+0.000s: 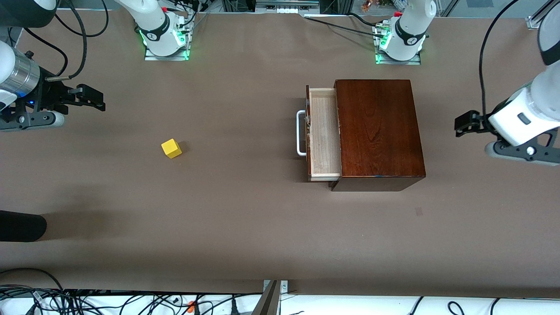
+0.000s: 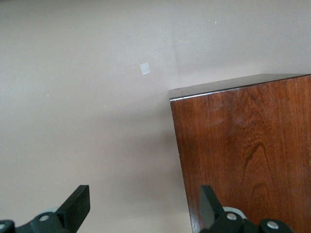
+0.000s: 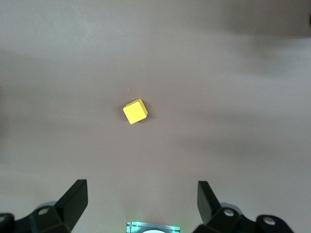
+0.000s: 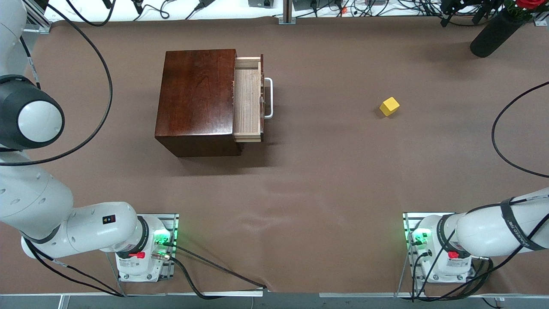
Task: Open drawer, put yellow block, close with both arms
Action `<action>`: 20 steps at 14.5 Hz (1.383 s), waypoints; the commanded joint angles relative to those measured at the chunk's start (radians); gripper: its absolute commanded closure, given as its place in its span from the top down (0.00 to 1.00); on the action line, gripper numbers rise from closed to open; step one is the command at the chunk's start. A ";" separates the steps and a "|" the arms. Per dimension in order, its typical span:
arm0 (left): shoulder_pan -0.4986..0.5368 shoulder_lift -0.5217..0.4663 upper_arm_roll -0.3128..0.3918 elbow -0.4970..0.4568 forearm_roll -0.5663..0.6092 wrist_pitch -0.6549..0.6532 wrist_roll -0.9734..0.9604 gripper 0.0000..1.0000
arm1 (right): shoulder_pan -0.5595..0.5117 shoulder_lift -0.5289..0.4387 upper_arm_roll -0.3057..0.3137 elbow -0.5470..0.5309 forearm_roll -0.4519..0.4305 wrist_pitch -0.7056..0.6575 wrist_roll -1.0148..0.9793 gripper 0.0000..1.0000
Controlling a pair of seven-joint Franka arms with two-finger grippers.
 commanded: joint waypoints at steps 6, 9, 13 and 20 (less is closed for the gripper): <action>-0.220 -0.331 0.313 -0.428 -0.123 0.188 0.036 1.00 | -0.001 0.007 0.000 0.024 0.002 -0.021 0.008 1.00; -0.191 -0.344 0.307 -0.441 -0.169 0.170 0.041 1.00 | -0.001 0.007 0.000 0.024 0.002 -0.023 0.008 1.00; -0.192 -0.340 0.299 -0.435 -0.166 0.171 0.043 1.00 | -0.001 0.007 0.000 0.023 0.002 -0.021 0.008 1.00; -0.203 -0.336 0.287 -0.415 -0.164 0.159 0.040 1.00 | -0.001 0.007 0.000 0.024 0.002 -0.021 0.008 1.00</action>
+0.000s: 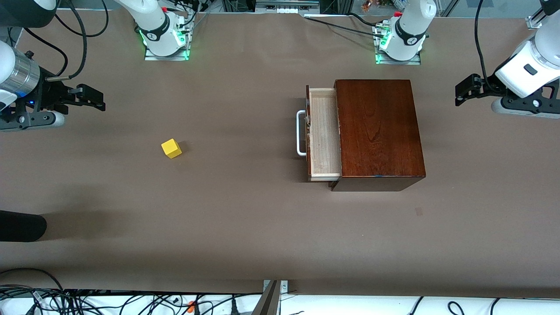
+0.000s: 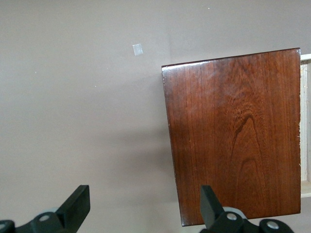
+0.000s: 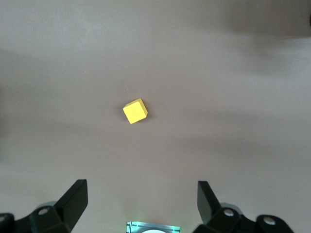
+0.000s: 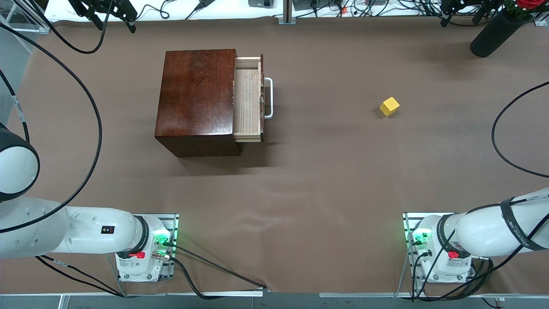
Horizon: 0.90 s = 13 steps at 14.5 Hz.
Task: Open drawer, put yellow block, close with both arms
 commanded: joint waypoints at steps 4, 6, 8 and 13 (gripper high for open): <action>0.005 -0.010 -0.004 0.006 -0.020 -0.008 0.019 1.00 | -0.001 0.007 0.000 0.024 0.002 -0.022 0.008 1.00; 0.005 -0.009 -0.004 0.011 -0.020 -0.009 0.016 1.00 | -0.001 0.007 0.000 0.024 0.002 -0.020 0.008 1.00; 0.005 -0.009 -0.004 0.011 -0.020 -0.009 0.016 1.00 | -0.001 0.007 0.000 0.024 0.002 -0.020 0.008 1.00; 0.005 -0.006 -0.004 0.011 -0.020 -0.009 0.017 1.00 | -0.001 0.007 -0.001 0.024 0.002 -0.017 0.008 1.00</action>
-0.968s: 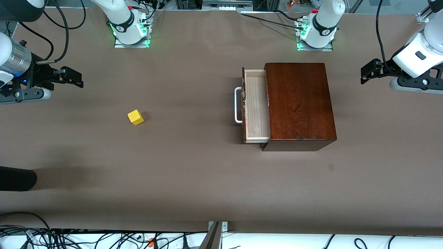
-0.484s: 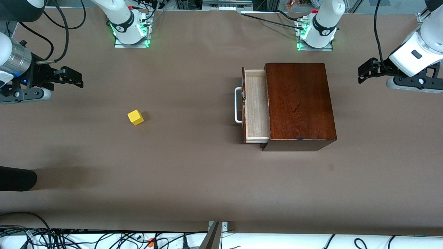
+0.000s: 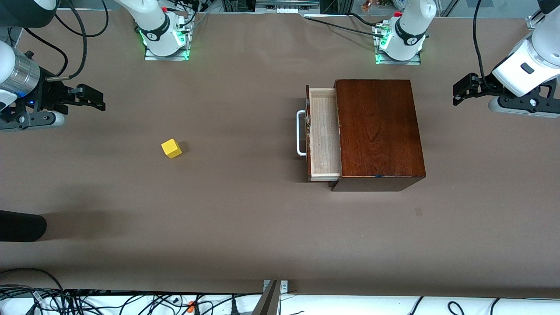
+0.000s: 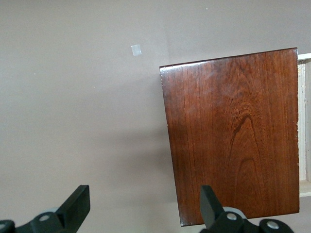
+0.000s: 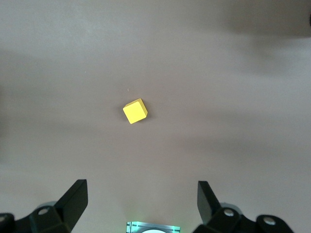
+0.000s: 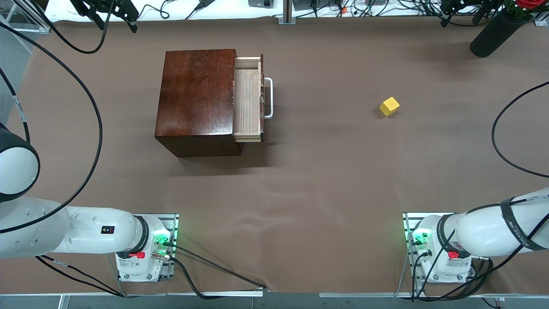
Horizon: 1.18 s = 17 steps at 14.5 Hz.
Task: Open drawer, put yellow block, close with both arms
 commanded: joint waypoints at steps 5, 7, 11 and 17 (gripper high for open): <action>0.004 -0.006 0.000 0.010 -0.020 -0.011 0.016 1.00 | -0.002 0.007 -0.002 0.023 0.002 -0.020 0.008 1.00; 0.003 -0.006 0.000 0.010 -0.020 -0.012 0.016 1.00 | -0.004 0.004 -0.004 0.020 0.002 -0.026 0.010 1.00; 0.003 -0.003 0.000 0.021 -0.020 -0.014 0.016 1.00 | -0.004 0.005 -0.001 0.021 0.002 -0.026 0.011 1.00; 0.003 0.002 0.000 0.024 -0.020 -0.015 0.014 1.00 | -0.001 0.004 0.010 0.021 0.003 -0.017 0.010 1.00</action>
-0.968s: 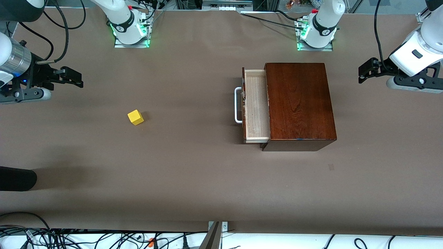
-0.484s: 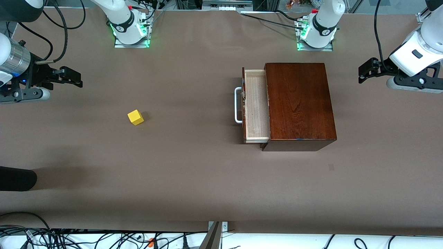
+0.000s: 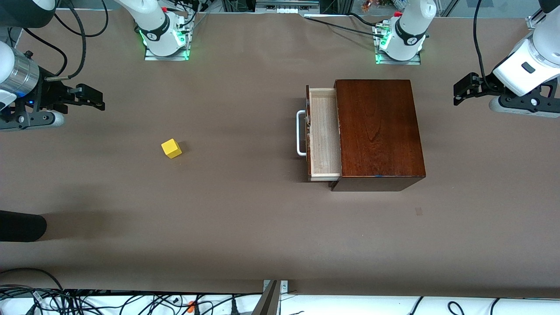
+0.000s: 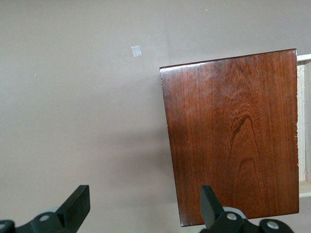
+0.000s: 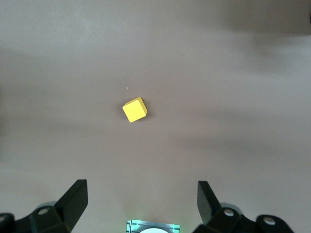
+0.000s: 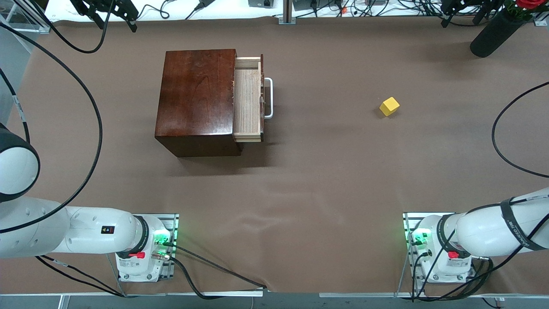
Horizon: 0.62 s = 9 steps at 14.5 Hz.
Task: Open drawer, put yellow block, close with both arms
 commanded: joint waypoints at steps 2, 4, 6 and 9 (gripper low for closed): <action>0.001 0.002 -0.002 0.021 -0.020 -0.015 0.014 1.00 | 0.002 0.004 0.009 0.021 0.005 0.012 0.010 1.00; 0.003 0.001 -0.002 0.021 -0.020 -0.026 0.014 1.00 | 0.005 0.004 0.013 0.021 0.005 0.016 0.008 1.00; 0.003 -0.001 -0.002 0.021 -0.020 -0.060 0.019 1.00 | 0.005 0.004 0.022 0.021 0.005 0.021 0.008 1.00; 0.003 0.000 -0.002 0.022 -0.020 -0.069 0.019 1.00 | 0.005 0.002 0.022 0.020 0.007 0.028 0.008 1.00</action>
